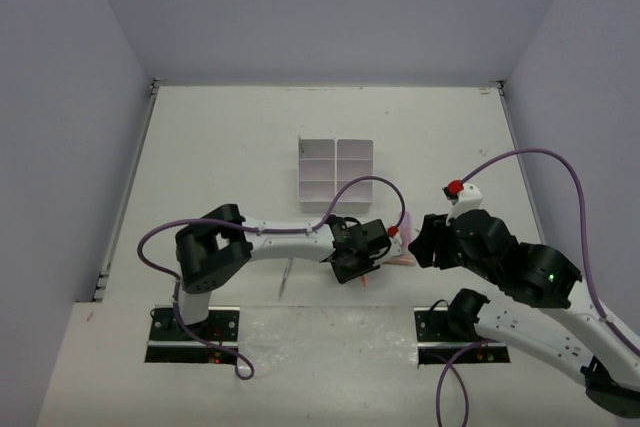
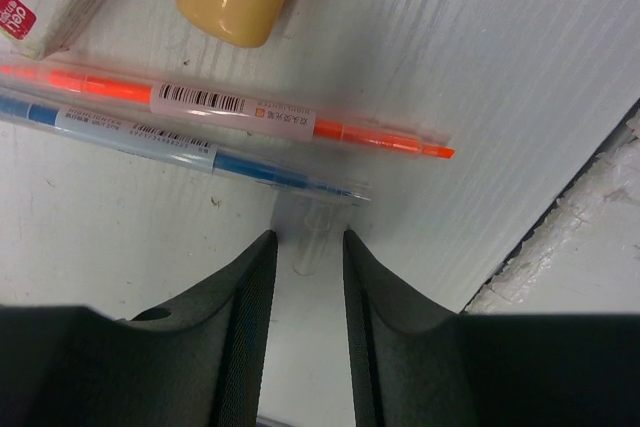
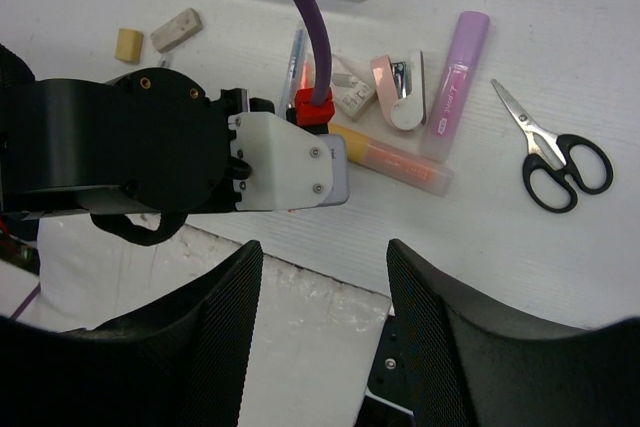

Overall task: Sort the stationery into containers
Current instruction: Pick up the pen cap from the center of the board.

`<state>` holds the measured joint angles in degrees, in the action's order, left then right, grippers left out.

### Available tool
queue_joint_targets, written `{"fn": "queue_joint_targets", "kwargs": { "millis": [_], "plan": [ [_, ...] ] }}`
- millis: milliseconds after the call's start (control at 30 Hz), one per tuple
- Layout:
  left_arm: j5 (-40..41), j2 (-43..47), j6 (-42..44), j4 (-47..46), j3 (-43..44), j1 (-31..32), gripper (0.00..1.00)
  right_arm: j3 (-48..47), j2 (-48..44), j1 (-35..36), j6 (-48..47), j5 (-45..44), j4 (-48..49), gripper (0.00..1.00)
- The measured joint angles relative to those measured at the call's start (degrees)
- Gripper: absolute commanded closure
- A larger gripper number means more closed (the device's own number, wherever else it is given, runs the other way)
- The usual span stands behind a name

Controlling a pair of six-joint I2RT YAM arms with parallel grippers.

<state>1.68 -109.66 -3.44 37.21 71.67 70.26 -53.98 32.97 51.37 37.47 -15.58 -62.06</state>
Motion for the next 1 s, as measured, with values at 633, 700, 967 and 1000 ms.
{"fn": "queue_joint_targets", "kwargs": {
  "millis": [633, 700, 967, 1000],
  "plan": [
    [1.3, -0.2, -0.4, 0.9, 0.5, 0.0, 0.75, 0.0, 0.0, 0.0, 0.0, 0.0, 0.0, 0.44],
    [1.3, -0.3, -0.4, 1.1, 0.5, 0.0, 0.75, 0.0, 0.0, 0.0, 0.0, 0.0, 0.0, 0.44],
    [2.2, -0.3, 0.0, 1.2, 0.7, 0.0, 0.55, 0.0, 0.0, 0.0, 0.0, 0.0, 0.0, 0.44],
    [2.3, -0.3, 0.0, 1.2, 0.8, -0.1, 0.53, 0.0, 0.0, 0.0, 0.0, 0.0, 0.0, 0.44]
  ]
}}
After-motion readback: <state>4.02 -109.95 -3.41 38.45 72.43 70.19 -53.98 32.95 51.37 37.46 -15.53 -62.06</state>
